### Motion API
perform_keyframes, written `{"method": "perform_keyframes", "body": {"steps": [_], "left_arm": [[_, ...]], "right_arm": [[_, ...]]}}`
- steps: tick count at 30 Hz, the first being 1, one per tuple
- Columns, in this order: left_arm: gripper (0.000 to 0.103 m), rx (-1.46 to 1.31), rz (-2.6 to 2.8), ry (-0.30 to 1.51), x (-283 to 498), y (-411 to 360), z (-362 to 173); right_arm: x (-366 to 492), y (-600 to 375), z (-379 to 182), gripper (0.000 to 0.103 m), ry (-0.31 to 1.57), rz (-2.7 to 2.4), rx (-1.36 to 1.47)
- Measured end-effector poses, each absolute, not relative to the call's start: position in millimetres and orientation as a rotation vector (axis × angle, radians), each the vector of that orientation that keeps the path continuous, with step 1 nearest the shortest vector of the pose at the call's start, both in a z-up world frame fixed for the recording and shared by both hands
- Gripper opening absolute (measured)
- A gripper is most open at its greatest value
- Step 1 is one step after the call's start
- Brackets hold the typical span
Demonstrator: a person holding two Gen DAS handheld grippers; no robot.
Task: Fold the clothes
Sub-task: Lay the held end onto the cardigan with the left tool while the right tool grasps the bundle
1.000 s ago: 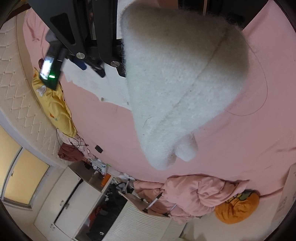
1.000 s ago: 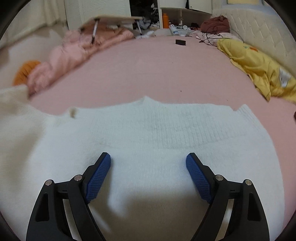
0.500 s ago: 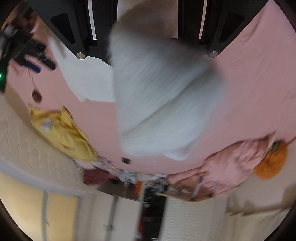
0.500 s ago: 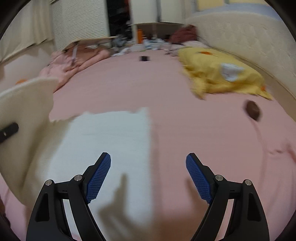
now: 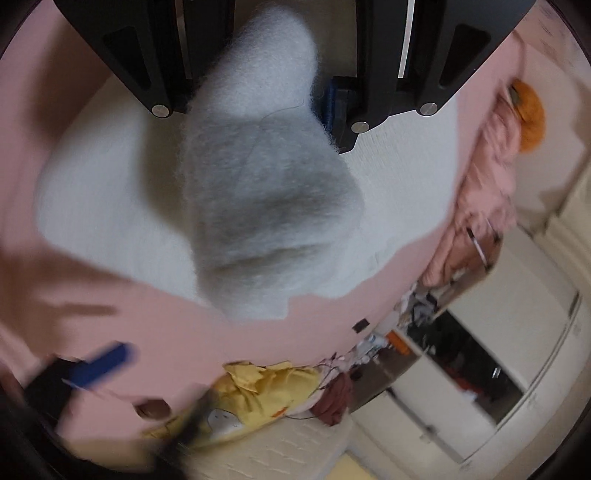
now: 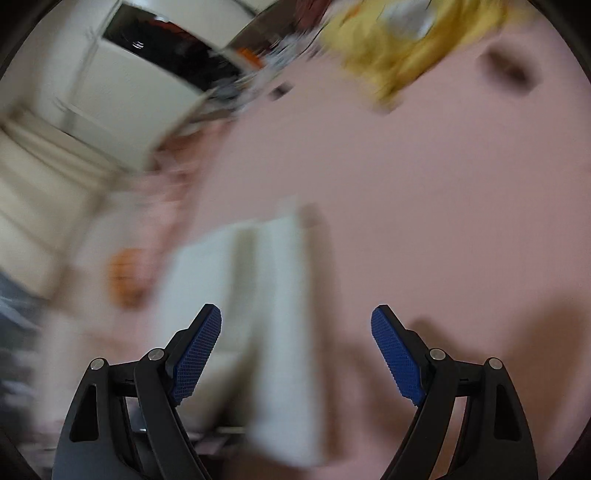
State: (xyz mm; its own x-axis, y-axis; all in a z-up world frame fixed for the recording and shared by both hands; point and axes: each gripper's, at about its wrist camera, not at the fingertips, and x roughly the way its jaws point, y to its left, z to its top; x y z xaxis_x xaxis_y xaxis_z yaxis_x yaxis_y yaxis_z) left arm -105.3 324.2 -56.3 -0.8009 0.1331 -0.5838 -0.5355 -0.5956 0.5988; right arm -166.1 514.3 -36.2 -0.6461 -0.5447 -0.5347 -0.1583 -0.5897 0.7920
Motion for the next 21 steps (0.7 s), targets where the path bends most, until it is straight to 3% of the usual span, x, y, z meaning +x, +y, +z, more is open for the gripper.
{"method": "perform_keyframes", "body": {"steps": [6, 10, 13, 15, 18, 21], "left_arm": [[0.022, -0.657, 2.394, 1.161, -95, 320, -49], [0.022, -0.652, 2.417, 1.083, -95, 313, -36], [0.022, -0.623, 2.394, 1.122, -90, 313, -38], [0.022, -0.600, 2.385, 1.141, -86, 313, -38], [0.021, -0.576, 2.397, 1.137, -81, 311, -34], [0.021, -0.574, 2.426, 1.091, -79, 307, -27]], "right_arm": [[-238, 485, -74, 0.084, -1.362, -1.929, 1.336], [-265, 472, -79, 0.084, -1.356, -1.849, 1.381], [-279, 460, -73, 0.084, -1.285, -1.849, 1.401], [-285, 450, -65, 0.079, -1.204, -1.867, 1.424], [-280, 443, -57, 0.063, -1.125, -1.892, 1.462], [-270, 447, -54, 0.063, -1.169, -1.825, 1.462]]}}
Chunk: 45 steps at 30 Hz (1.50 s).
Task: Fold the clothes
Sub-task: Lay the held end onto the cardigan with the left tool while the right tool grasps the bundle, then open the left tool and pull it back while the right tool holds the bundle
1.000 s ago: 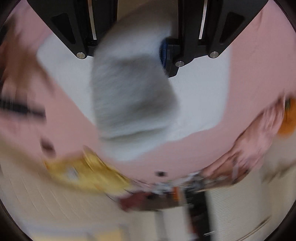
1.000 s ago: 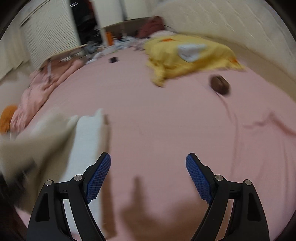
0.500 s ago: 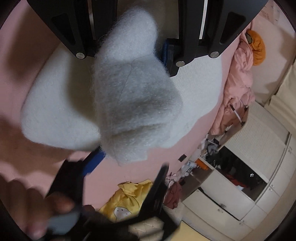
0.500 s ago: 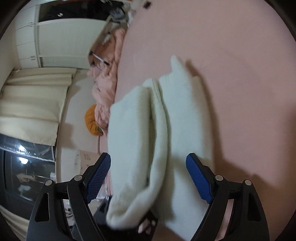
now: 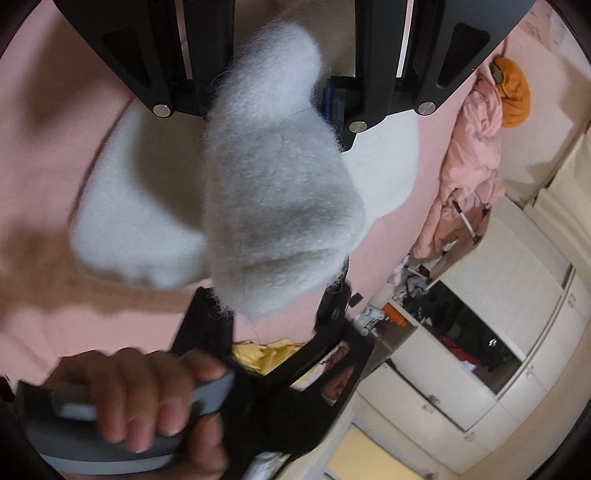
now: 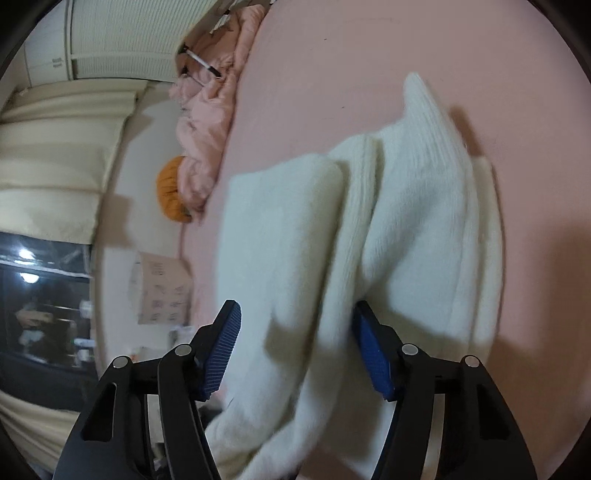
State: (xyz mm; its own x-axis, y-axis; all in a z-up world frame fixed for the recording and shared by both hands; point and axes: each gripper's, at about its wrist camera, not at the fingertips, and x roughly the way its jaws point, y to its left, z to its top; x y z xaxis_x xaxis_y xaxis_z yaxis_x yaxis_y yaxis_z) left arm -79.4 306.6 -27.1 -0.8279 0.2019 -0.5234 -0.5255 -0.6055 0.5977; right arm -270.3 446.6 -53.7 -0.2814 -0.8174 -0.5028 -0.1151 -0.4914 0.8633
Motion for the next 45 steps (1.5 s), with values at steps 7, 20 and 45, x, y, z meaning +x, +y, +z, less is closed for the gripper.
{"method": "perform_keyframes", "body": {"steps": [7, 20, 45], "left_arm": [[0.020, -0.536, 2.421, 1.068, -70, 306, -21], [0.020, -0.545, 2.360, 1.086, -64, 331, -23], [0.060, -0.931, 2.430, 0.568, -46, 247, -13]], "right_arm": [[-275, 431, -59, 0.064, -1.212, -1.719, 1.494], [-276, 448, -45, 0.024, -1.103, -1.935, 1.444], [-191, 485, -31, 0.036, -0.911, -2.211, 1.340]]}}
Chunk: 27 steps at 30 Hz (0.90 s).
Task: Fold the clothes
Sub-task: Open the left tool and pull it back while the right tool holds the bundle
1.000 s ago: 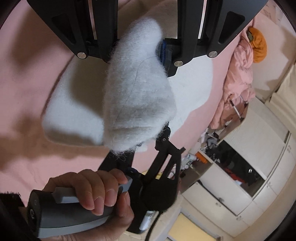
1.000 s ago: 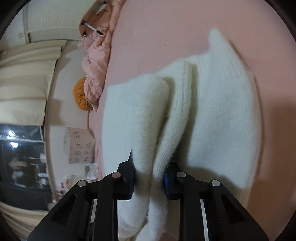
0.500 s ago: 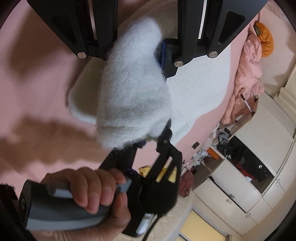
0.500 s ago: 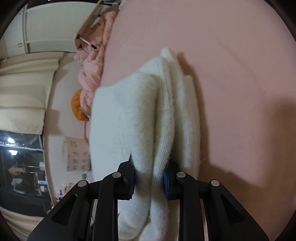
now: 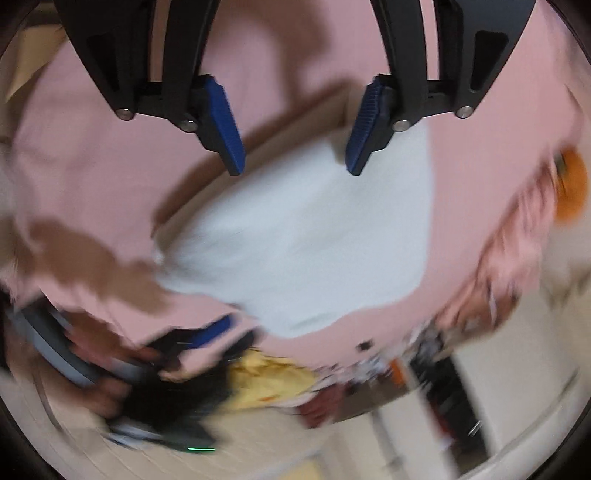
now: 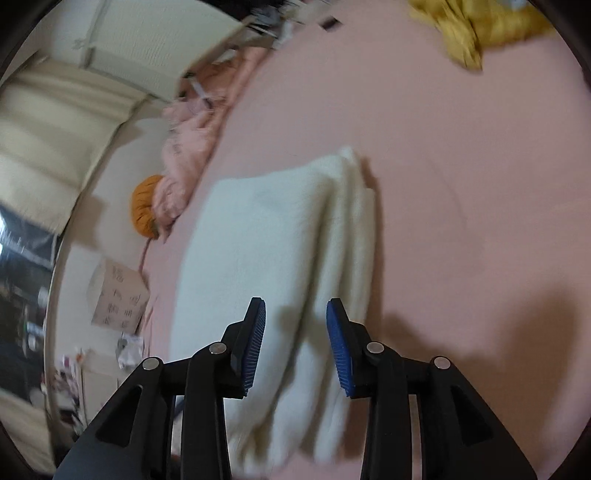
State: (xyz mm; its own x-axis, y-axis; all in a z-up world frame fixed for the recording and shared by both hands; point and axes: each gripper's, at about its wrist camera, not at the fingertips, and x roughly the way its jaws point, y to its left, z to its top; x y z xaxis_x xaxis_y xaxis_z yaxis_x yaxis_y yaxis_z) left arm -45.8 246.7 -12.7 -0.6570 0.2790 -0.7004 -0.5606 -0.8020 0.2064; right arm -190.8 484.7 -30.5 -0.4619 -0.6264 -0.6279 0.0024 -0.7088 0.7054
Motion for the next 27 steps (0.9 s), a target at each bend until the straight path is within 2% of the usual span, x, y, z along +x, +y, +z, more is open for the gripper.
{"method": "perform_keyframes", "body": {"steps": [3, 5, 9, 12, 17, 20, 21, 22, 23, 24, 25, 27], "left_arm": [[0.060, -1.025, 2.423, 0.426, -59, 221, -15], [0.060, -1.097, 2.321, 0.249, -68, 210, -14], [0.062, -1.129, 2.267, -0.040, -68, 183, -5], [0.067, -1.126, 2.382, -0.015, -66, 164, -4], [0.067, -1.181, 2.411, 0.250, -86, 169, -25], [0.066, -1.179, 2.403, 0.287, -104, 178, -29], [0.060, -1.192, 2.406, 0.297, -110, 180, -30], [0.054, -1.204, 2.410, 0.302, -115, 181, -31], [0.050, -1.213, 2.417, 0.304, -119, 179, -30], [0.039, -1.221, 2.423, 0.306, -123, 178, -30], [0.035, -1.233, 2.422, 0.290, -125, 175, -31], [0.035, -1.265, 2.401, 0.231, -125, 168, -34]], "right_arm": [[-161, 466, -19, 0.039, -0.782, -2.185, 1.325], [-145, 445, -18, 0.039, -0.676, -2.129, 1.357], [-133, 422, -22, 0.039, -0.654, -2.083, 1.354], [-142, 414, -30, 0.039, -0.677, -2.088, 1.379], [-166, 400, -51, 0.039, -0.701, -2.025, 1.502], [-174, 404, -63, 0.039, -0.807, -1.943, 1.529], [-172, 412, -62, 0.035, -0.862, -1.947, 1.499], [-168, 420, -60, 0.023, -0.901, -1.958, 1.460], [-165, 429, -57, 0.021, -0.935, -1.968, 1.428], [-161, 437, -56, 0.019, -0.957, -1.980, 1.414], [-158, 446, -56, 0.017, -0.984, -1.998, 1.402], [-152, 462, -58, 0.016, -1.031, -2.028, 1.387]]}}
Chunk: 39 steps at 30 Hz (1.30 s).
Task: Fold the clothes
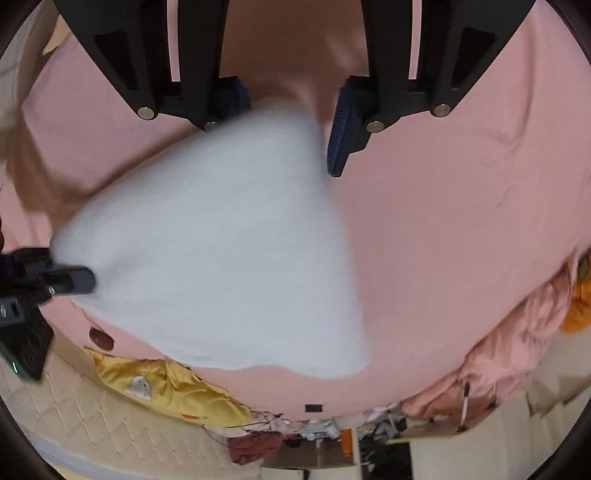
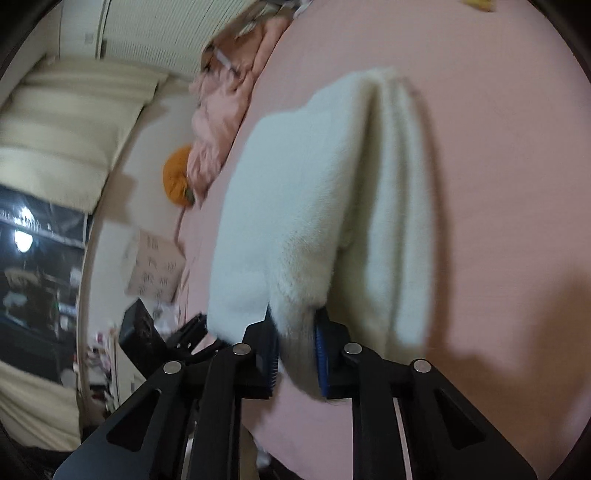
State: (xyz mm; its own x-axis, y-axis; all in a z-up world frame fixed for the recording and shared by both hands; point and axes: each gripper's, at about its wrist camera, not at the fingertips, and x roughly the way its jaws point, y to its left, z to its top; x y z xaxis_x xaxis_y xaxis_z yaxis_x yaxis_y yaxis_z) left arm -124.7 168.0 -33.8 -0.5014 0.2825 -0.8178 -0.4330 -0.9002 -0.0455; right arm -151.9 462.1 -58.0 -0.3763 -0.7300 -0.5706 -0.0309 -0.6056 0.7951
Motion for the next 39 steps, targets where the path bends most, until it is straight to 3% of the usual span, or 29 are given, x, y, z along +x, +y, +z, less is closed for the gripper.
{"method": "perform_keyframes", "body": {"steps": [9, 12, 14, 15, 16, 21, 23, 27, 32, 33, 34, 39], "left_arm": [[0.037, -1.289, 2.401, 0.232, -117, 167, -41], [0.038, -1.274, 2.394, 0.264, -112, 170, -36], [0.038, -1.257, 2.381, 0.295, -109, 174, -33], [0.038, -1.252, 2.376, 0.297, -109, 175, -33], [0.038, -1.247, 2.370, 0.300, -109, 175, -33], [0.038, -1.260, 2.369, 0.205, -114, 172, -32], [0.037, -1.271, 2.372, 0.163, -116, 171, -33], [0.038, -1.272, 2.372, 0.185, -118, 175, -34], [0.037, -1.277, 2.369, 0.169, -121, 174, -36], [0.037, -1.278, 2.368, 0.167, -122, 174, -37], [0.037, -1.281, 2.367, 0.166, -122, 173, -38], [0.038, -1.286, 2.357, 0.130, -123, 171, -37]], "right_arm": [[-142, 471, -77, 0.015, -1.013, -2.059, 1.487], [-132, 484, -69, 0.031, -1.085, -2.077, 1.457], [-127, 496, -49, 0.054, -1.097, -2.183, 1.380], [-125, 503, -37, 0.079, -1.102, -2.246, 1.328], [-126, 509, -27, 0.086, -1.113, -2.286, 1.273], [-183, 516, -7, 0.086, -1.158, -2.172, 1.175], [-214, 513, -11, 0.085, -1.132, -2.170, 1.204], [-250, 504, -26, 0.066, -1.109, -2.136, 1.243], [-269, 483, -46, 0.057, -0.980, -2.196, 1.445], [-268, 480, -46, 0.047, -0.966, -2.181, 1.442], [-267, 478, -44, 0.015, -0.951, -2.172, 1.435], [-262, 491, -21, 0.012, -0.890, -2.243, 1.338]]}}
